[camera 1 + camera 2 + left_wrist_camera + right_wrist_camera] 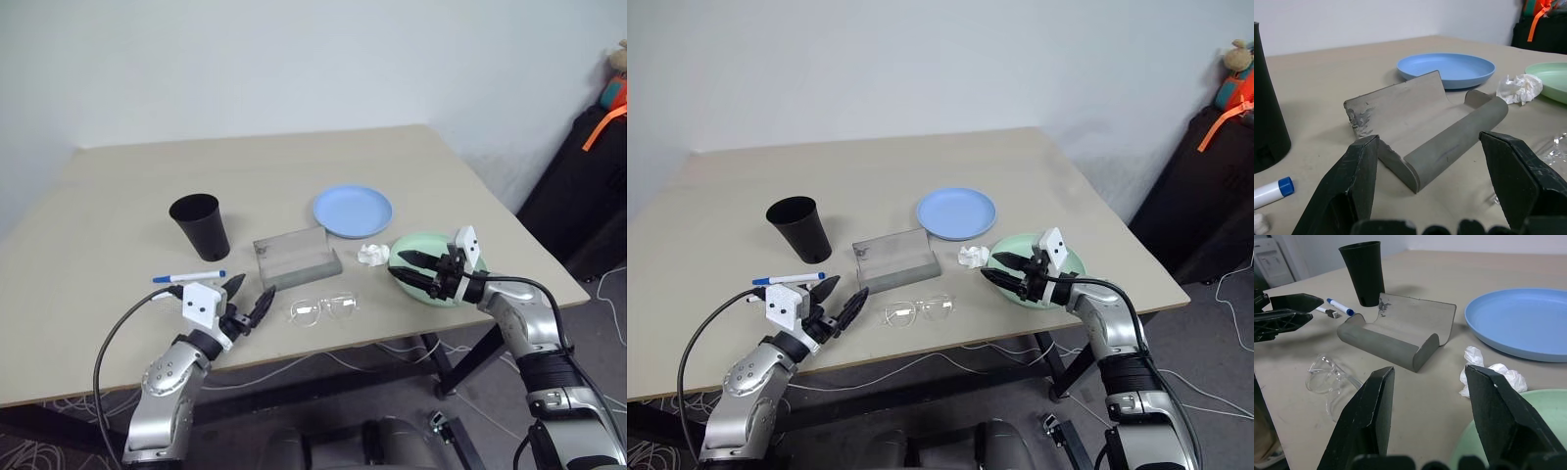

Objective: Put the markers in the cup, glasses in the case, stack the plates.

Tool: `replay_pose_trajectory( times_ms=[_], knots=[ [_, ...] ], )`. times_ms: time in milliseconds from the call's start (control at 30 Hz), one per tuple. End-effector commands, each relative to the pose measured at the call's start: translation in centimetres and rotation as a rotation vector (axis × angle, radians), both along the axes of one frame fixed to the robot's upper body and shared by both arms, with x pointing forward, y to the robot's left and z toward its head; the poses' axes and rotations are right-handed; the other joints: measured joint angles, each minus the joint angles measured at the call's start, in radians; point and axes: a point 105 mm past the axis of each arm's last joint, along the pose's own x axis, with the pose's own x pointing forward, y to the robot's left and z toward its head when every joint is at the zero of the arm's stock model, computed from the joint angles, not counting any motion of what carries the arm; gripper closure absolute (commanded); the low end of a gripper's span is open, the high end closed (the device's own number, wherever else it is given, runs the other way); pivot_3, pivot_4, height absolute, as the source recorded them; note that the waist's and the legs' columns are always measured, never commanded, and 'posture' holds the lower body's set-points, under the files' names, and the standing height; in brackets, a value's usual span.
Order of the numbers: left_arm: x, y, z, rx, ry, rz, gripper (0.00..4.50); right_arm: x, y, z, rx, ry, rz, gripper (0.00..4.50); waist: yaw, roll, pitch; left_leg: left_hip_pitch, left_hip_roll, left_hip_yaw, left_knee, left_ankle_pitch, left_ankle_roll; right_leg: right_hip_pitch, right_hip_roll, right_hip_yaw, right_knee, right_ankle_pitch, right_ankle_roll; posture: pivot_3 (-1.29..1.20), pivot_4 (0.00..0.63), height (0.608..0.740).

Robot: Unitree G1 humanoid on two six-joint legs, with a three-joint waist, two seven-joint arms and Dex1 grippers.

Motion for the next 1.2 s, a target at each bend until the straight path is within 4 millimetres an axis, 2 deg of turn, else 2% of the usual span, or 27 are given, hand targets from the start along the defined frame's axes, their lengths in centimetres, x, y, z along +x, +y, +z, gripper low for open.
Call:
replay_pose_trajectory(
  times_ms=[33,300,567,867,1067,1167,1200],
  knots=[
    [-0.1,-0.4,1.5,-0.004,-0.055,-0.012,1.07,0.1,-0.1,1.7,0.004,-0.061,0.011,2.0,0.0,0.0,0.0,0.0,0.0,0.0,0.0,0.0,0.0,0.0,0.0,0.0,0.0,0.0,0.0,0.0,0.0,0.74],
    [0.5,0.1,2.0,0.027,-0.071,-0.01,1.07,0.5,-0.9,2.5,-0.007,-0.078,0.004,2.0,0.001,0.0,0.0,0.0,0.0,0.0,0.0,0.0,0.0,0.0,0.0,0.0,0.0,0.0,0.0,0.0,0.0,0.74],
    [1.4,0.9,2.3,0.061,-0.07,-0.02,1.07,0.5,-0.3,2.6,0.02,-0.095,-0.015,2.0,0.0,0.0,0.0,0.0,0.0,0.0,0.0,0.0,0.0,0.0,0.0,0.0,0.0,0.0,0.0,0.0,0.0,0.74],
    [2.0,3.0,2.1,0.118,-0.022,-0.07,1.07,-1.5,1.3,2.7,0.049,-0.092,-0.021,2.0,0.001,0.001,0.0,0.0,0.0,0.0,0.0,0.0,0.0,-0.001,0.0,0.0,0.0,0.0,0.0,0.0,0.0,0.74],
    [3.1,4.3,2.7,0.172,-0.005,-0.115,1.07,-2.5,0.9,2.2,0.055,-0.073,-0.051,2.0,0.003,0.0,0.0,-0.001,0.0,0.0,0.0,0.0,0.0,-0.001,0.0,0.0,0.0,0.0,0.0,0.0,0.0,0.74],
    [3.3,4.1,3.7,0.159,-0.016,-0.165,1.07,-3.1,1.3,1.7,0.046,-0.058,-0.034,2.0,0.001,0.001,0.0,-0.001,0.0,0.0,0.0,0.0,0.0,-0.001,0.0,-0.001,0.0,0.0,0.0,0.0,0.0,0.74],
    [3.3,3.5,3.9,0.153,0.005,-0.229,1.07,-3.4,1.2,1.6,0.037,-0.056,-0.03,2.0,0.001,0.001,0.0,-0.001,0.0,0.0,0.0,0.0,0.0,-0.001,0.0,-0.001,0.0,0.0,0.0,0.0,0.0,0.74]
  ],
)
